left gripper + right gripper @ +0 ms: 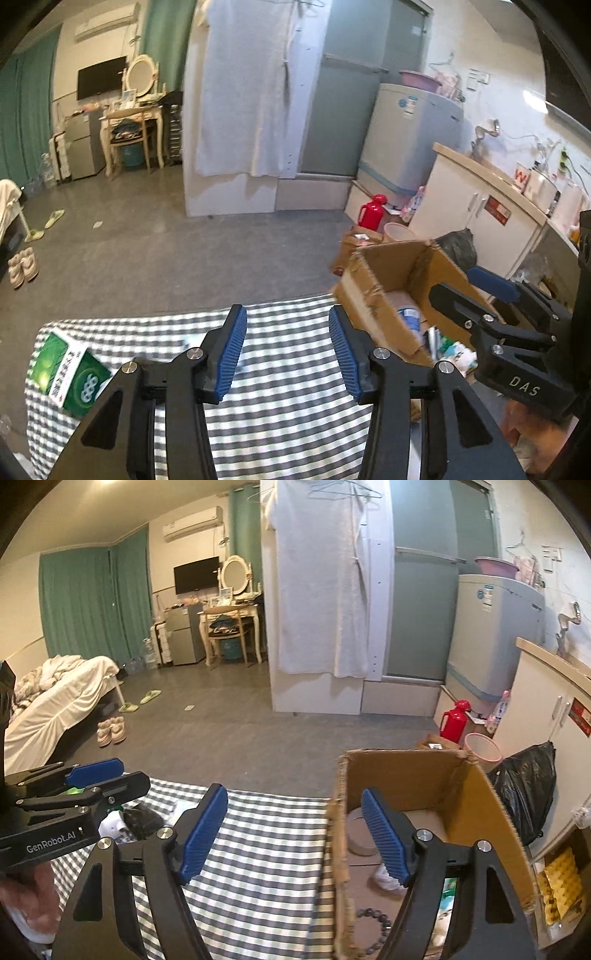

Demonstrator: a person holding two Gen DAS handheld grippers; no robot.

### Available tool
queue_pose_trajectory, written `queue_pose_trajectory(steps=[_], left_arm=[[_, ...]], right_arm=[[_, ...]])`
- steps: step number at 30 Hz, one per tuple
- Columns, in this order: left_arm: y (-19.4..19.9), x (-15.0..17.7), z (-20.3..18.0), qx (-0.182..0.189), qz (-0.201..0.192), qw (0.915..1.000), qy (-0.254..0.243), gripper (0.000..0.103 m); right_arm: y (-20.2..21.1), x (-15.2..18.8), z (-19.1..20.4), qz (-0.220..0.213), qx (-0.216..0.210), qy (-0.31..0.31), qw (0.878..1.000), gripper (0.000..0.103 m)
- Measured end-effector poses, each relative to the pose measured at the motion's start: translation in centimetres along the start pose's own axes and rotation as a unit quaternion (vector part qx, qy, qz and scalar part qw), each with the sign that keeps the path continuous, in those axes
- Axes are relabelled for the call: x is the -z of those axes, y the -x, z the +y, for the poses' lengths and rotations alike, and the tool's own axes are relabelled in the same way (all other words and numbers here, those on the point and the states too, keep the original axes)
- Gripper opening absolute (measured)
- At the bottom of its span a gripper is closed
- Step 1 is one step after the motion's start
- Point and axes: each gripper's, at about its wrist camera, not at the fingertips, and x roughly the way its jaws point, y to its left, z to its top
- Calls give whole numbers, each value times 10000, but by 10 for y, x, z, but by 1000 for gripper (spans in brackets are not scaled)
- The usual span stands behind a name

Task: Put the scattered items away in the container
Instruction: 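Withdraw both open grippers from the box back over the table, then move the right gripper to the blue tissue pack while the left approaches the white bottle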

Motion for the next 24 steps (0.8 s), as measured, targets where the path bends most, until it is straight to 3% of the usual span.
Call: queue_pose_trajectory(steps=[3, 10, 14, 21, 24], left_arm=[[2, 7, 18, -129, 20, 9998, 118, 61], [16, 21, 61, -461, 70, 9988, 157, 63], [25, 32, 89, -559, 83, 9981, 250, 75], [25, 67, 126, -898, 149, 9954, 312, 88], [16, 85, 140, -913, 304, 9947, 353, 88]], right_arm=[[-12, 3, 13, 133, -120, 49, 9998, 75], [-44, 17, 46, 540, -333, 256, 9977, 75], [-60, 21, 60, 708, -490, 271, 9959, 76], [-90, 29, 84, 894, -664, 328, 9932, 79], [-106, 35, 93, 1024, -697, 360, 9916, 79]])
